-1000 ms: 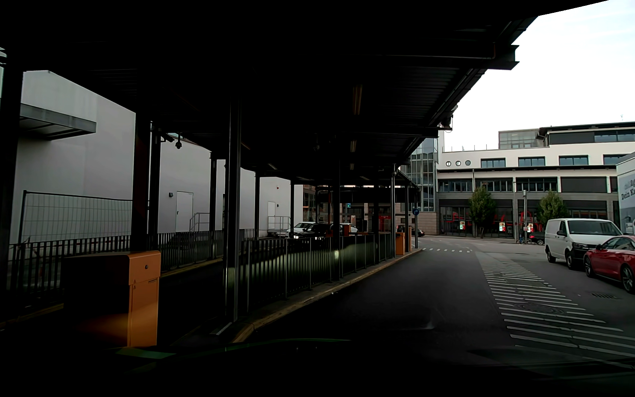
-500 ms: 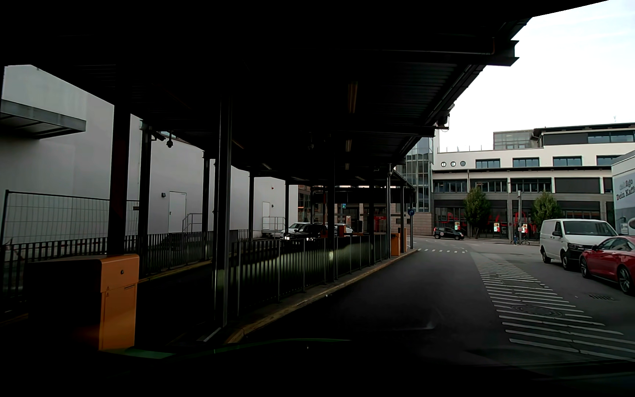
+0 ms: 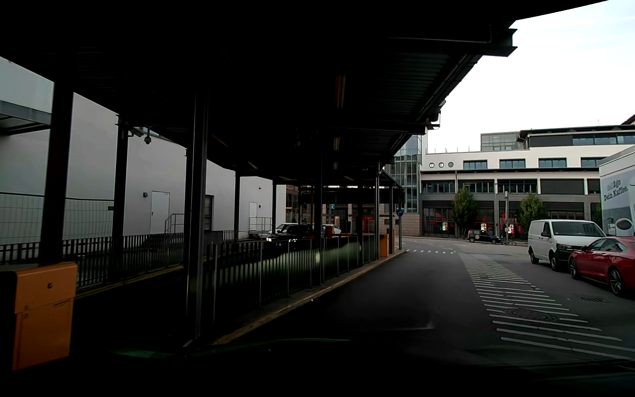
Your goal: Follow the waypoints while adhering to traffic rules and regulations
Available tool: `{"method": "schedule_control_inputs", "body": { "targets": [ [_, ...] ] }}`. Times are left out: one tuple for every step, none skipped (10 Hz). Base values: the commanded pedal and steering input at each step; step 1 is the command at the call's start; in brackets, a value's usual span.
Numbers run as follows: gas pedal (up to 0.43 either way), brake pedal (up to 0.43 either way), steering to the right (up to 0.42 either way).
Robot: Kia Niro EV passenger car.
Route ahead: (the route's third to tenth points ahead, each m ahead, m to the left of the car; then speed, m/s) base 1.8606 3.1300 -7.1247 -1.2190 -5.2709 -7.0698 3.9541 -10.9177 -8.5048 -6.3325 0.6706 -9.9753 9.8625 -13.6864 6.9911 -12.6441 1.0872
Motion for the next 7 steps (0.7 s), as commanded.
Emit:
{"method": "schedule_control_inputs", "body": {
  "targets": [
    [0.13,0.0,0.36],
    [0.13,0.0,0.35],
    [0.13,0.0,0.341],
    [0.13,0.0,0.335],
    [0.13,0.0,0.331],
    [0.13,0.0,0.331],
    [0.13,0.0,0.331]
  ]
}}
